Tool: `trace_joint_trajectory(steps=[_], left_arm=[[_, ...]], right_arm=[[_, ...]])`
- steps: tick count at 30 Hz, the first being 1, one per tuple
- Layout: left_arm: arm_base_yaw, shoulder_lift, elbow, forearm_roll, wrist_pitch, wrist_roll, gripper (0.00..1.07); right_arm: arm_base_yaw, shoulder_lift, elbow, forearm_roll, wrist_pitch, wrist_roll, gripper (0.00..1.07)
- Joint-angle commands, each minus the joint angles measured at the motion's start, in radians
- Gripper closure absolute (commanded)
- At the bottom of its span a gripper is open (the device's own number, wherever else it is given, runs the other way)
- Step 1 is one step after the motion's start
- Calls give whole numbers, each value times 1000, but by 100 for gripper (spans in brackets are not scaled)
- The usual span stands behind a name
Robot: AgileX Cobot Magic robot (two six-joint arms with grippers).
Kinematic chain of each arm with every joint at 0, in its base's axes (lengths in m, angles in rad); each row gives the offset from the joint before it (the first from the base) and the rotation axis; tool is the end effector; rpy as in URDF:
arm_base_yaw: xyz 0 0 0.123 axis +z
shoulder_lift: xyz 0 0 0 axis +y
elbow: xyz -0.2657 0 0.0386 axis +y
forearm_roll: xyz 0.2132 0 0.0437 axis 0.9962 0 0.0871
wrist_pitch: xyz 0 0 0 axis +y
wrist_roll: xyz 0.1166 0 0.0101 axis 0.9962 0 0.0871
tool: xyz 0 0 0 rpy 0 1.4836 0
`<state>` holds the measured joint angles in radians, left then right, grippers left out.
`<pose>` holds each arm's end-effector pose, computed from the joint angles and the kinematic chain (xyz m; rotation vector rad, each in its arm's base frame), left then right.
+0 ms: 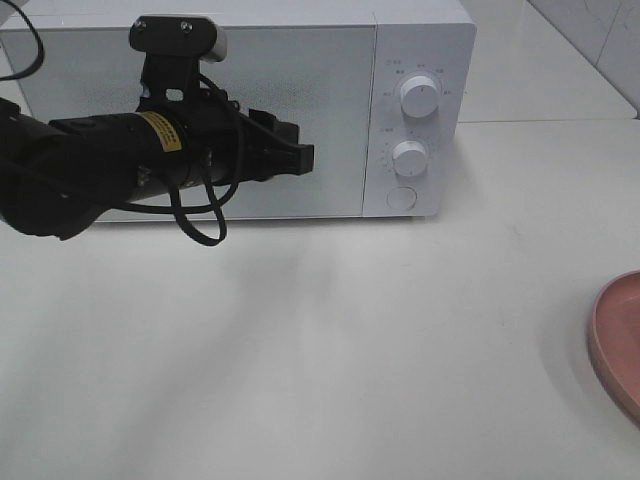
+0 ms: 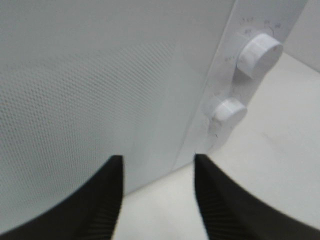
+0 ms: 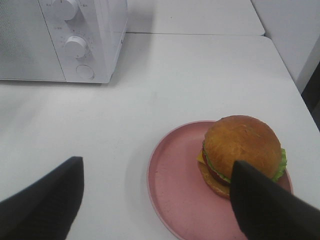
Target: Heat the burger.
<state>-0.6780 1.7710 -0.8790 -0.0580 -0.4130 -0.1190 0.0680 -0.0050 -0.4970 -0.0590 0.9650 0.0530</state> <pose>0.2872 -0.2278 0.1924 0.4858 1.9418 -0.5305 0.0091 -0.0051 0.2583 -0.0152 1.9453 0.0107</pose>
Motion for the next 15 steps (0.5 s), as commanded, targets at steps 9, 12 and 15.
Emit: trace_joint_trajectory(steps=[9, 12, 15], left_arm=[[-59, -151, -21, -7, 650, -12, 9], [-58, -197, -38, 9, 890, -13, 9], [-58, -237, -39, 41, 999, -9, 9]], right_arm=[[-8, -26, 3, -1, -3, -1, 31], [-8, -26, 3, -1, -3, -1, 31], [-8, -26, 3, -1, -3, -1, 31]])
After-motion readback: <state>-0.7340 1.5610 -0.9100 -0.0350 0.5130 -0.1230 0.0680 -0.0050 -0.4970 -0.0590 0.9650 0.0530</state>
